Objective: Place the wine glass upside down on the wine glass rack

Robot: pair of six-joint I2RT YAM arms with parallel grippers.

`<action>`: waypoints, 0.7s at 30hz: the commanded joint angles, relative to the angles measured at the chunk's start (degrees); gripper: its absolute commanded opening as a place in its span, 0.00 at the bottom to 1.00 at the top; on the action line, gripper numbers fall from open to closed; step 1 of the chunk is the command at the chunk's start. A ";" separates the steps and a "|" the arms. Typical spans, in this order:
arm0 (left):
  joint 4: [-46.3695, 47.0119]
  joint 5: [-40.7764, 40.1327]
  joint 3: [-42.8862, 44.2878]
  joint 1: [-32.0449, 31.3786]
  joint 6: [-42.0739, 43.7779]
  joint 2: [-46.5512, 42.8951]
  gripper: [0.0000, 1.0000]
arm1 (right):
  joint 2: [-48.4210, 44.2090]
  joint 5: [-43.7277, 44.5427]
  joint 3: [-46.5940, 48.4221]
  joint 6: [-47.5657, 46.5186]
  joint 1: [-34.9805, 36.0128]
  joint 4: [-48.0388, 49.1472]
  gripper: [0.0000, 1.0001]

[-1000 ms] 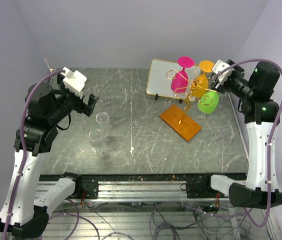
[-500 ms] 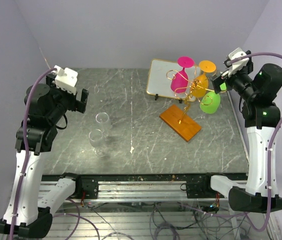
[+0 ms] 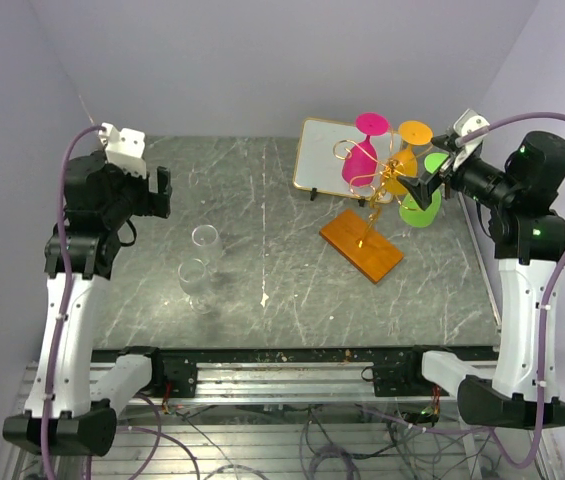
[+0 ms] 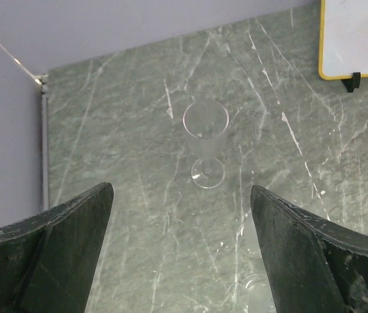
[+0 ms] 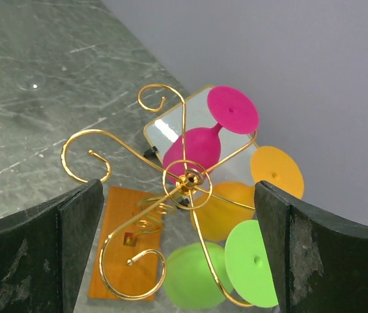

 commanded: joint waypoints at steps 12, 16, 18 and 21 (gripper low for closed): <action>-3.13 3.94 11.57 -0.03 1.30 21.09 0.87 | 1.95 -3.37 4.67 5.00 -0.27 -1.11 1.00; -4.47 1.22 14.22 -1.99 2.64 25.53 0.83 | 1.99 -3.27 4.97 5.25 -0.26 -0.98 1.00; -4.54 -0.39 15.17 -2.57 2.62 27.70 0.80 | 1.97 -3.30 5.26 5.26 -0.27 -1.17 1.00; -4.17 -0.87 15.96 -2.93 2.02 29.82 0.75 | 1.97 -3.86 5.35 4.88 -0.26 -1.58 1.00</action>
